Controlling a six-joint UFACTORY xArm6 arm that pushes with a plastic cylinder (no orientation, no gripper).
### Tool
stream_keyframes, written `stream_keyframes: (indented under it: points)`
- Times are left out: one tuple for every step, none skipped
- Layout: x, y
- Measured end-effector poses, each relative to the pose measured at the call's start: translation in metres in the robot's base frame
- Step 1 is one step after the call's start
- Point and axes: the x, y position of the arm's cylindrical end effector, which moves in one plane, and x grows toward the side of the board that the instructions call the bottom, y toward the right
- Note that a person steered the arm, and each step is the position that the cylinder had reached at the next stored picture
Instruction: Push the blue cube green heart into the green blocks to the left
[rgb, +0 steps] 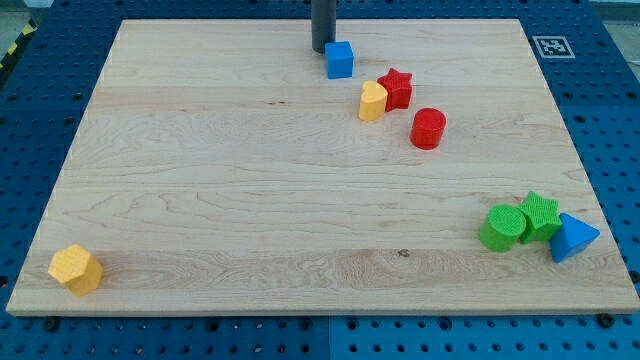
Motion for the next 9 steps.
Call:
stream_keyframes:
  points:
    - [0.013,0.002]
    - [0.023,0.009]
    - [0.035,0.025]
    - [0.047,0.039]
    - [0.06,0.049]
    - [0.075,0.053]
    - [0.101,0.056]
    - [0.133,0.062]
    - [0.169,0.065]
